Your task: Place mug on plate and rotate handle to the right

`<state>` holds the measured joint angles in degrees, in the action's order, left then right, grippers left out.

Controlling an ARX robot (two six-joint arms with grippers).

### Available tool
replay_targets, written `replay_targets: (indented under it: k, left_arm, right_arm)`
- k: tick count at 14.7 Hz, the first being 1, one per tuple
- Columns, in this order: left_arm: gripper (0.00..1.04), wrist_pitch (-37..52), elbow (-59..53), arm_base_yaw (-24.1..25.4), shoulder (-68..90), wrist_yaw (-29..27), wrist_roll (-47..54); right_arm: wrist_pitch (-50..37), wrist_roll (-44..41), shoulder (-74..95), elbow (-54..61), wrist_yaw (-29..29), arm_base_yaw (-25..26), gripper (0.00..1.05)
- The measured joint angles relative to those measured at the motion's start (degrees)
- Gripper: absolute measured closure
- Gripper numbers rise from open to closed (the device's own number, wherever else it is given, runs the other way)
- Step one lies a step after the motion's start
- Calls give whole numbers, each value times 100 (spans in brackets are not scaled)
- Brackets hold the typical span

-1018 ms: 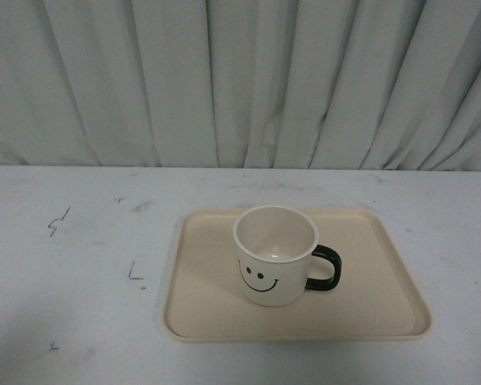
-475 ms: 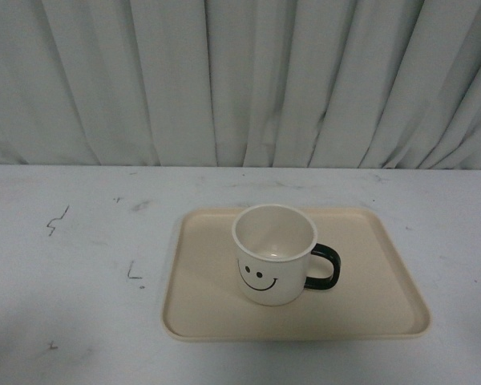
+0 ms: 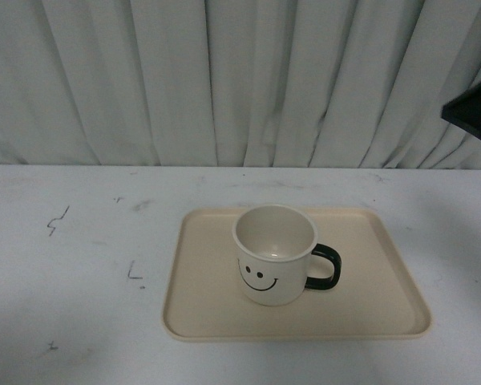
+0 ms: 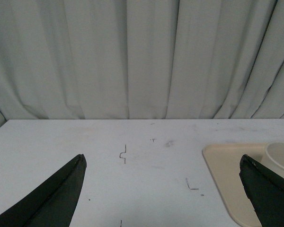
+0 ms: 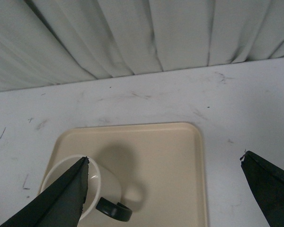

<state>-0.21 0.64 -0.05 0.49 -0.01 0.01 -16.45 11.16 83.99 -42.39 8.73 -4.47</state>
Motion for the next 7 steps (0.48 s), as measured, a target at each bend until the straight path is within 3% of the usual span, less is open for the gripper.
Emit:
replay_targets:
  k: [4,7]
  left_arm:
    - [7,0,0,0,-2,0,0]
    - [7,0,0,0,0,0,0]
  right_arm:
    - [1239,-52,1456,-1237,944,-437,6]
    - [1471,-164,2127,-1823,929,-793,6]
